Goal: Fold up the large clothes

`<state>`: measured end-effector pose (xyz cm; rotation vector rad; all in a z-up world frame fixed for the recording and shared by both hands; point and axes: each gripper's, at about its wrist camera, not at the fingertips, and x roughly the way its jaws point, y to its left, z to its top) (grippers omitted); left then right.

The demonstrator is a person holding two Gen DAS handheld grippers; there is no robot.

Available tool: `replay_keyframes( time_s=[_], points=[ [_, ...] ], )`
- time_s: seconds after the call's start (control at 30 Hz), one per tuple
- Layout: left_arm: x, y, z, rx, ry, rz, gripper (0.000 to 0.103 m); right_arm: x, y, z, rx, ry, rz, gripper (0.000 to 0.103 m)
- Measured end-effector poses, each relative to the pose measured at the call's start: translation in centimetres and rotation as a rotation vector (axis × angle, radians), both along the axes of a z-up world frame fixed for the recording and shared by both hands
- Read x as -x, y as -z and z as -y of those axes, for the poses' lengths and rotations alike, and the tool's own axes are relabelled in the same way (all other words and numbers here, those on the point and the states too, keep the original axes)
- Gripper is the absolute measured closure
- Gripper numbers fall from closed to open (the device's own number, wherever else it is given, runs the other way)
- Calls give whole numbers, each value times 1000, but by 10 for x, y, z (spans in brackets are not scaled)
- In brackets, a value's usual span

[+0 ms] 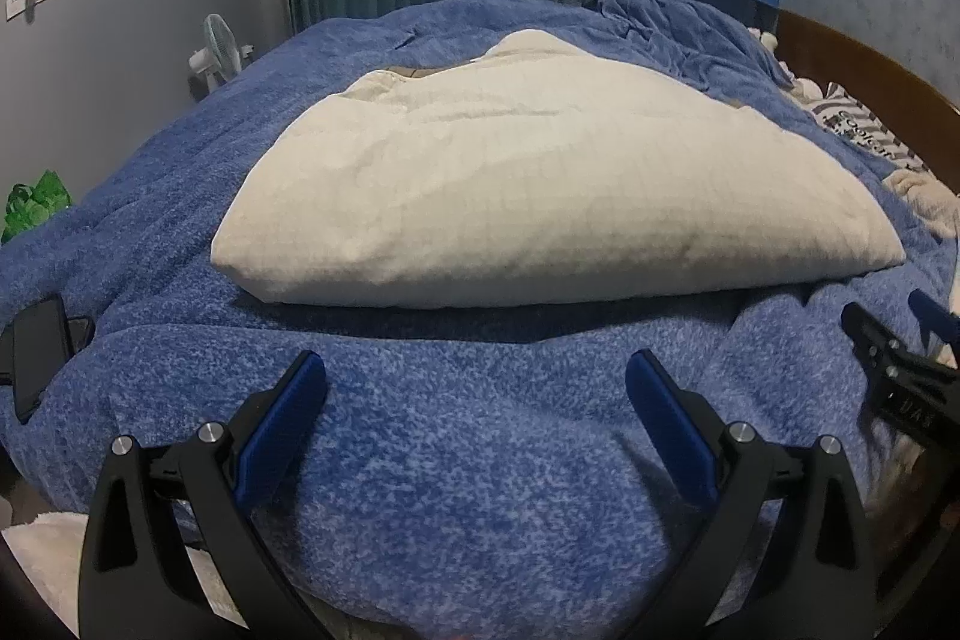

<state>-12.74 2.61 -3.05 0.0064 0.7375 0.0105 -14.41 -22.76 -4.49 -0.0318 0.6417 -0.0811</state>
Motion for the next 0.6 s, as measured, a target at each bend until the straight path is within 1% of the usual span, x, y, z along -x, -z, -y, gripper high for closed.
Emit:
replay_keyframes(
  time_s=[0.07, 0.17, 0.27, 0.37, 0.47, 0.6],
  points=[
    [1, -1, 0, 11, 9, 6, 7, -1, 2, 1, 2, 1, -2, 7],
    [1, -1, 1, -11, 23, 13, 7, -1, 2, 2, 2, 0, -2, 7],
    [1, 0, 0, -11, 35, 16, 7, -1, 2, 2, 3, 1, -3, 7],
    [-2, 3, -3, 20, 34, -18, 7, -1, 2, 2, 2, 0, -2, 7],
    [-6, 5, -5, 20, 24, -42, 7, -2, 2, 4, -1, 0, -3, 7],
    [-7, -3, -7, 59, 33, -59, 7, -4, -1, 16, -60, 17, -19, 7]
  ],
)
